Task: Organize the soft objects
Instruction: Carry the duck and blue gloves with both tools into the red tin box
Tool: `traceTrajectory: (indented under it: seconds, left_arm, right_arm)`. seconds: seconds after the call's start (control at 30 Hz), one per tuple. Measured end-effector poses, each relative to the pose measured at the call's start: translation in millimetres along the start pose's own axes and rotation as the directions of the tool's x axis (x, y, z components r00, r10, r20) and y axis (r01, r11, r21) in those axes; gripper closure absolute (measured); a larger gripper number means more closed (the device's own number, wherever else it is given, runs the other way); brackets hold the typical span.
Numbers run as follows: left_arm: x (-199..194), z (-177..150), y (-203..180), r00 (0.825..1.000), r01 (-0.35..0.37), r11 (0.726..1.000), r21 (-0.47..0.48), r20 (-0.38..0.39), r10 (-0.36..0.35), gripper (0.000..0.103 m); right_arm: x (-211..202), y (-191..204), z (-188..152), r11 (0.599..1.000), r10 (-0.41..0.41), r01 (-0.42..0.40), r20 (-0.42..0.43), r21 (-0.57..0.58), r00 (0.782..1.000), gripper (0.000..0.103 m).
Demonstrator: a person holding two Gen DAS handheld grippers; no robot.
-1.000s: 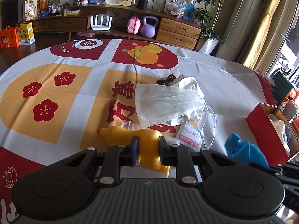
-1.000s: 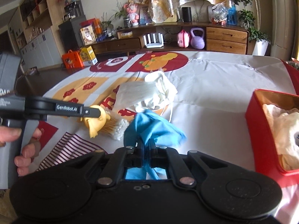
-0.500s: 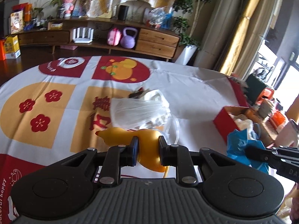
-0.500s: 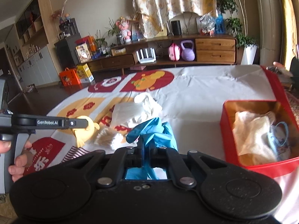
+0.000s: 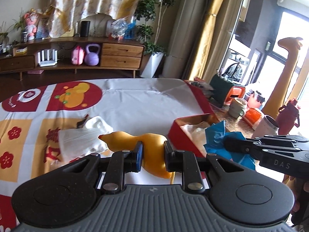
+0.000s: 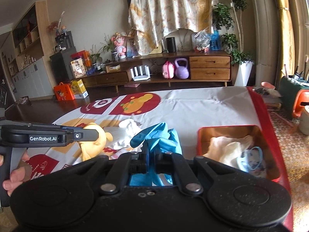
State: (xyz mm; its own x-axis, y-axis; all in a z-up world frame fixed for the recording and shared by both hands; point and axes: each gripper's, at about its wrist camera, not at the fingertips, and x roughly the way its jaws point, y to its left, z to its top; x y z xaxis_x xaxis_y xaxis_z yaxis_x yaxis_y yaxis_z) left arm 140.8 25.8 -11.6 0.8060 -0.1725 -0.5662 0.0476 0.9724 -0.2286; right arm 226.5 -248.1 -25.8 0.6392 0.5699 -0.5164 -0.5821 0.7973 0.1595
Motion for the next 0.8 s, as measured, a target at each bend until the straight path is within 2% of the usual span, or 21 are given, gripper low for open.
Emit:
traceTrajectory:
  seconds: [0.53, 0.8]
  left_arm:
    - [49.2, 21.6, -101.9, 0.991, 0.131, 0.981, 0.145, -0.025, -0.129, 0.082]
    - [85.4, 21.3, -144.2, 0.987, 0.160, 0.964, 0.212, -0.059, -0.151, 0.082]
  right_arm:
    - [-15.5, -88.1, 6.3, 0.993, -0.092, 0.090, 0.025, 0.071, 0.995, 0.099]
    - [-12.2, -122.9, 2.2, 0.988, -0.136, 0.134, 0.022, 0.076, 0.990, 0.099]
